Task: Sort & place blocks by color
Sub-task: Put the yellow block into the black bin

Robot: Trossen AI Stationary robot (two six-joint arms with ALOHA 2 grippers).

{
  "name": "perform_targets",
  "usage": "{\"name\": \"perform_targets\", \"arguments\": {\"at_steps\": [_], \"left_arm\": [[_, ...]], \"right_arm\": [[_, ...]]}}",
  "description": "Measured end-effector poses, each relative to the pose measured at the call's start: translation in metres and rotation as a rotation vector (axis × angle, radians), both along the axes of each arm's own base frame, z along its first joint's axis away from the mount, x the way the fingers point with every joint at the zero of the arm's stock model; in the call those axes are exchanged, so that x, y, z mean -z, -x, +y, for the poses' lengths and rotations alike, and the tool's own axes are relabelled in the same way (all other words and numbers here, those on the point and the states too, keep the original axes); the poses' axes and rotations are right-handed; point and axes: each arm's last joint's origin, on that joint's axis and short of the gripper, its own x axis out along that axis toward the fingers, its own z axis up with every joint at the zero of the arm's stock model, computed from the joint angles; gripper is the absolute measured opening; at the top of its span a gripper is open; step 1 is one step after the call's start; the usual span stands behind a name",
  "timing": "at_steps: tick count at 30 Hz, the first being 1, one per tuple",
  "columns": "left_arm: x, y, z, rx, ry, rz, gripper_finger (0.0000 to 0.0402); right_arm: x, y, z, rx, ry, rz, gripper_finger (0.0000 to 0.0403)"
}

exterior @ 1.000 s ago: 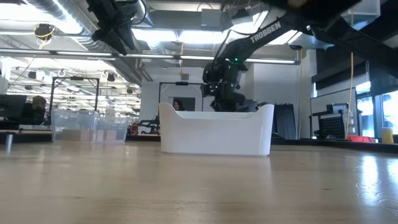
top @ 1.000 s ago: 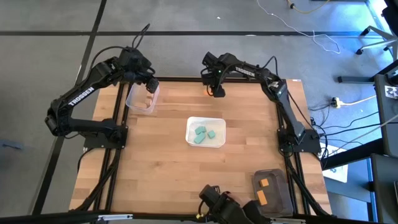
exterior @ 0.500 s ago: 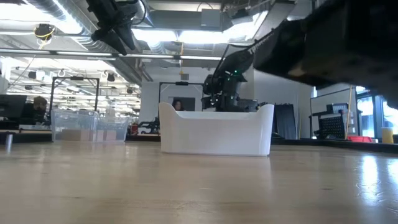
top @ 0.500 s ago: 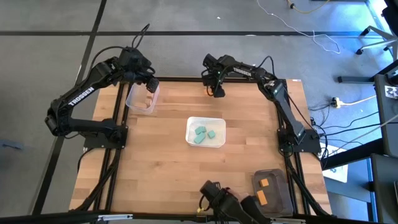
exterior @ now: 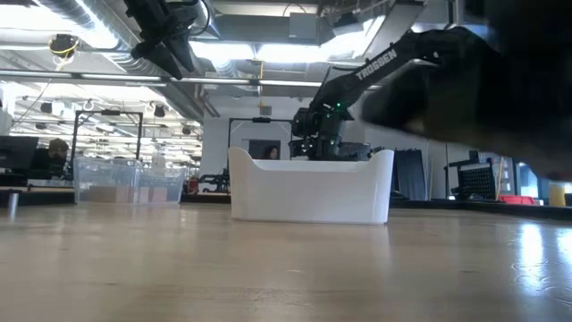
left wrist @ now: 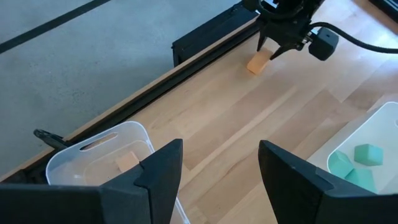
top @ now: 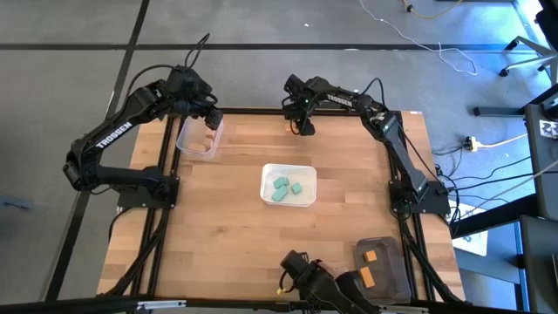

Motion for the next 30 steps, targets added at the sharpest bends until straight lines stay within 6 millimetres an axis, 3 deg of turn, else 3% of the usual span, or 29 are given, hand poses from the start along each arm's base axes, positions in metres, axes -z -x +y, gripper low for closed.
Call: {"name": "perform_targets", "arguments": {"at_steps": [7,18,24,30], "left_arm": [[0.000,0.000,0.000,0.000,0.001,0.001,0.0202],[0.000,0.000,0.000,0.000,0.001,0.001,0.0202],[0.000,0.000,0.000,0.000,0.001,0.001,0.0202],[0.000,0.000,0.000,0.002,0.001,0.004,0.0202]], "right_arm": [[0.023,0.002,-0.006,0.066,-0.020,0.050,0.0157],[0.017,0.001,-0.006,0.069,-0.027,0.038,0.0132],[-0.001,0.006,0.001,0.113,-0.133,0.003,0.0132],[-0.056,0.008,0.008,0.156,-0.171,-0.001,0.0132]]}}
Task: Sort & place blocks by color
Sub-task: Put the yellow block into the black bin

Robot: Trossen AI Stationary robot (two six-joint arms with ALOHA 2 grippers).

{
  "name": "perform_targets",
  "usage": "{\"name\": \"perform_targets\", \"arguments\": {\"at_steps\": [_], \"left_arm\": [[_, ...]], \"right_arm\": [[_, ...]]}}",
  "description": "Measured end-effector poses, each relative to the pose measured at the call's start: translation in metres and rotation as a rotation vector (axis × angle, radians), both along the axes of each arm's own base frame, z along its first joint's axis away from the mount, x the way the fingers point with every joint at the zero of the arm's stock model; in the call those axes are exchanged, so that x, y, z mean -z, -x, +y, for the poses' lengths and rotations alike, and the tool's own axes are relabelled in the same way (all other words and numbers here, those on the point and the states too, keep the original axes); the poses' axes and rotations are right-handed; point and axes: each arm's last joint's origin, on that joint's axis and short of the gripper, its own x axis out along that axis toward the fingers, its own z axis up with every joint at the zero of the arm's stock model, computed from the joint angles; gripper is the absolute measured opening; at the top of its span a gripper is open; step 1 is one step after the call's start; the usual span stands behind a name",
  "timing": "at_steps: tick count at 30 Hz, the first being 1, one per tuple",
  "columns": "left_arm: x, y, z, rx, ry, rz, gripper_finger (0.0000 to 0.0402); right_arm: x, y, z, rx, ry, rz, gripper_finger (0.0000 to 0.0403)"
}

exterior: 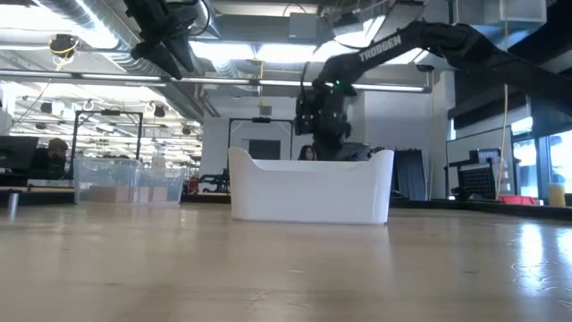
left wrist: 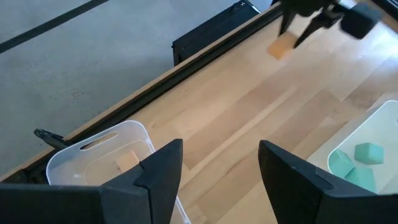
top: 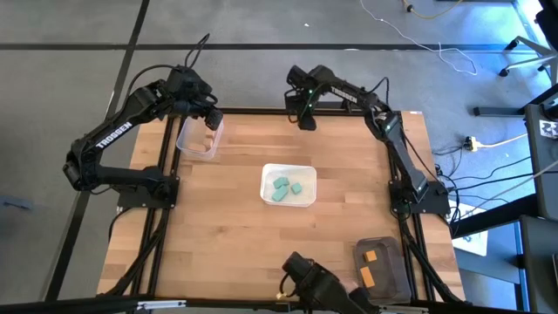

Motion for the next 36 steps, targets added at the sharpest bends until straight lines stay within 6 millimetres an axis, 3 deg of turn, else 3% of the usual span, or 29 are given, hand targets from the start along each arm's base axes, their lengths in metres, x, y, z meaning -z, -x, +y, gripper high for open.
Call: {"name": "perform_targets", "arguments": {"at_steps": [5,16,21,27,36], "left_arm": [[0.001,0.000,-0.001,0.036,0.013,0.009,0.0202],[0.006,0.000,-0.010,0.321,0.075,0.022,0.0202],[0.005,-0.004,-0.016,0.491,0.069,-0.013,0.0202],[0.005,-0.013,-0.027,0.575,0.065,-0.013,0.0202],[0.003,-0.033,-0.055,0.773,0.019,-0.030,0.0202]], "right_arm": [[-0.045,-0.003,0.020,0.042,-0.027,0.018,0.0132],[-0.136,0.007,0.116,-0.069,-0.016,-0.066,0.0132],[-0.171,0.021,0.163,-0.052,-0.012,-0.092,0.0132],[-0.187,0.051,0.219,0.062,0.045,-0.021,0.0132],[-0.169,0.121,0.295,0.374,-0.021,0.137,0.0132]]}}
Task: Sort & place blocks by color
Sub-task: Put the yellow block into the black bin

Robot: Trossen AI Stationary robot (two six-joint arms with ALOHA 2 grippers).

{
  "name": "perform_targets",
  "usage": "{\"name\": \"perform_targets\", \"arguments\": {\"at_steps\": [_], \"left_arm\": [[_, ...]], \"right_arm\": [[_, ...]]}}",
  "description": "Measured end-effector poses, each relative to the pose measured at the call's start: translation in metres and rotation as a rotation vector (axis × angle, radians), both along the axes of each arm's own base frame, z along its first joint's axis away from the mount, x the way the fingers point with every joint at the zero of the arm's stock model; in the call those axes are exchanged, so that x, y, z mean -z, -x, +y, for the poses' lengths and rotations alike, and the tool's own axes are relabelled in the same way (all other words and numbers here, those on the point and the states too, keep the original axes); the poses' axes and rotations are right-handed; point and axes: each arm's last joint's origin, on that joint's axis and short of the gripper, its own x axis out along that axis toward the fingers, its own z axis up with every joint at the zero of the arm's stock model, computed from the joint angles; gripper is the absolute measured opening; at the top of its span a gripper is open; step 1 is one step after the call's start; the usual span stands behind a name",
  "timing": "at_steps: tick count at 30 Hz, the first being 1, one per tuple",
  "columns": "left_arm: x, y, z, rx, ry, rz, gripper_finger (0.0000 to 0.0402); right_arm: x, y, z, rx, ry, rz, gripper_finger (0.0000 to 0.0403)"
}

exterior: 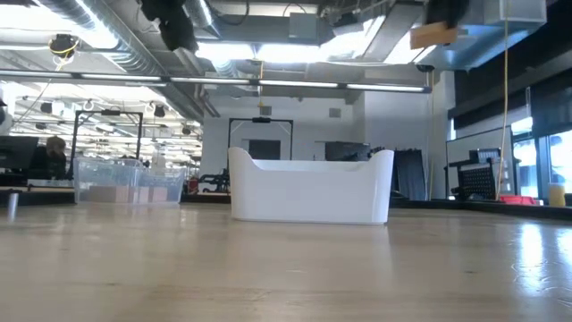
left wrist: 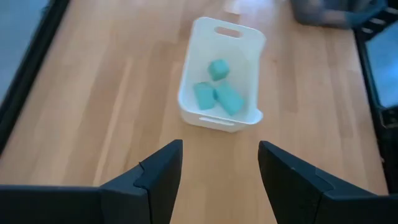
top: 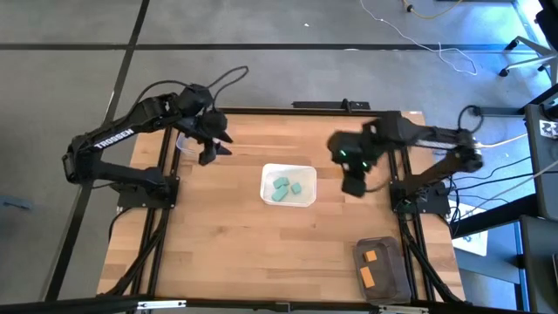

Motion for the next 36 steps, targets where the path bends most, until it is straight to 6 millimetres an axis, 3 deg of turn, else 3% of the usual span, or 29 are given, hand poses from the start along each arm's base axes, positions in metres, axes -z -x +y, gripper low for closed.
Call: {"name": "perform_targets", "arguments": {"at_steps": [6,10,15,25,30,36], "left_arm": [[-0.002,-0.009,-0.015,0.081,-0.010,-0.026,0.0202],[-0.002,-0.012,-0.022,0.113,-0.014,-0.027,0.0202],[-0.002,-0.014,-0.028,0.129,0.002,-0.026,0.0202],[-0.002,-0.015,-0.031,0.110,0.010,-0.017,0.0202],[-0.002,-0.014,-0.030,0.093,-0.005,-0.011,0.0202],[-0.002,-0.014,-0.030,0.082,-0.015,-0.007,0.0202]], "right_arm": [[0.008,0.043,0.051,0.186,-0.093,0.045,0.0132],[0.026,0.066,0.082,0.342,-0.124,0.133,0.0132],[0.060,0.077,0.117,0.451,-0.131,0.191,0.0132],[0.122,0.091,0.174,0.566,-0.358,0.219,0.0132],[0.140,0.105,0.194,0.602,-0.388,0.292,0.0132],[0.156,0.116,0.198,0.669,-0.337,0.338,0.0132]]}}
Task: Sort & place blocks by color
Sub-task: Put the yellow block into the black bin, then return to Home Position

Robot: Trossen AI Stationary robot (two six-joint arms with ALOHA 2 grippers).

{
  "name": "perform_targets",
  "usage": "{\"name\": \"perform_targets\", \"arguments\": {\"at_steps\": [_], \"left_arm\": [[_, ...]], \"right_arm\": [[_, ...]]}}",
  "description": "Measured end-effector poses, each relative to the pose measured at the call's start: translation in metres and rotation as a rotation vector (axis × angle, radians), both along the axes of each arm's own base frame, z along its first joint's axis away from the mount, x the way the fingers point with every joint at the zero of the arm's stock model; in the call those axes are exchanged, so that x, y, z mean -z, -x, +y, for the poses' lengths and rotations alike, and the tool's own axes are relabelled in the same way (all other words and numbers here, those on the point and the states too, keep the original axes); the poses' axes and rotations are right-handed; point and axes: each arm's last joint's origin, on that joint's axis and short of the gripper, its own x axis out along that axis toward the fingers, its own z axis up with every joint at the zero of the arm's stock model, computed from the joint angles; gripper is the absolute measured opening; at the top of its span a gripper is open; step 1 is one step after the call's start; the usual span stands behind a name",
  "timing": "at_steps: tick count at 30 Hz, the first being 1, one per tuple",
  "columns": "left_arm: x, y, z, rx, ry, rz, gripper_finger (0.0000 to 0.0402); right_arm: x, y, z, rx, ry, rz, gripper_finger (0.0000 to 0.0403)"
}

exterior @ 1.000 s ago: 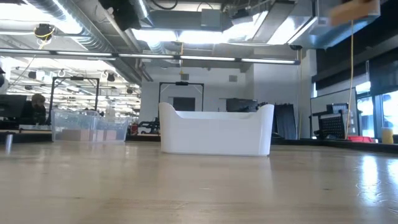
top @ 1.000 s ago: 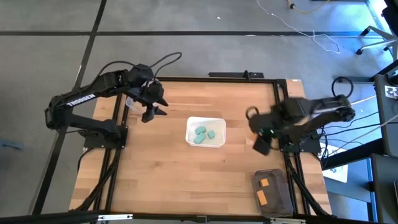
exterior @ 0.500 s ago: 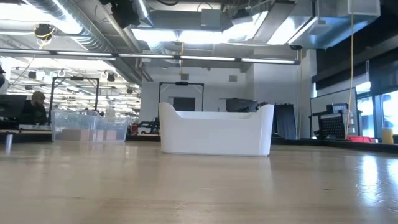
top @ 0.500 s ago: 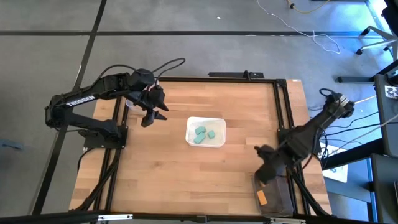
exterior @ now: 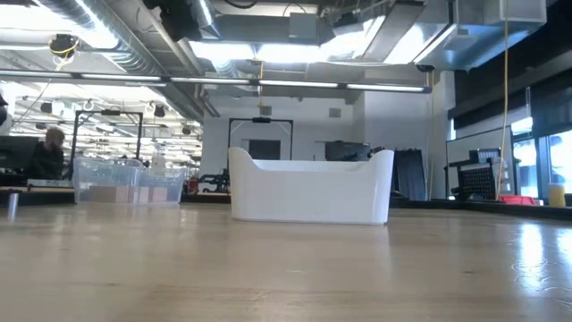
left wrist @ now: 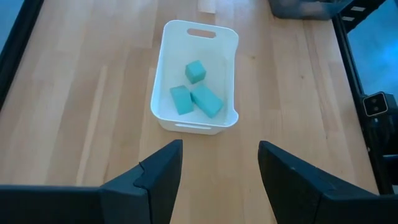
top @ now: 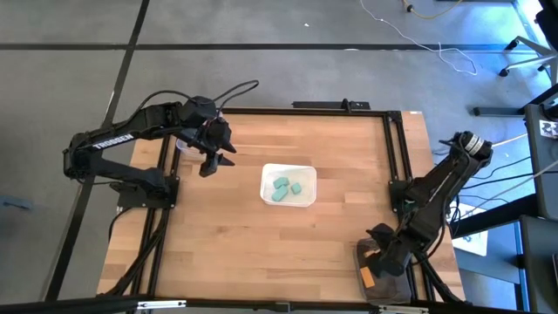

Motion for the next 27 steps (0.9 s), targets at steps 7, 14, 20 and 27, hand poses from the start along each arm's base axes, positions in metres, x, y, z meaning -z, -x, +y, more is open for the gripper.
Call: {"name": "perform_targets", "arguments": {"at_steps": [7,14,20,27], "left_arm": [[0.000,0.000,0.000,0.000,0.000,0.000,0.0202],[0.000,0.000,0.000,-0.001,0.000,0.000,0.0202],[0.000,0.000,0.000,-0.014,0.014,0.002,0.0202],[-0.003,0.004,-0.001,-0.014,0.015,-0.013,0.0202]], "right_arm": [[0.010,0.004,-0.004,0.004,0.019,0.035,0.0132],[0.015,0.005,-0.006,0.004,0.030,0.043,0.0193],[0.015,0.005,-0.005,0.001,0.026,0.039,0.0191],[0.014,0.001,-0.006,-0.035,0.008,0.009,0.0155]]}}
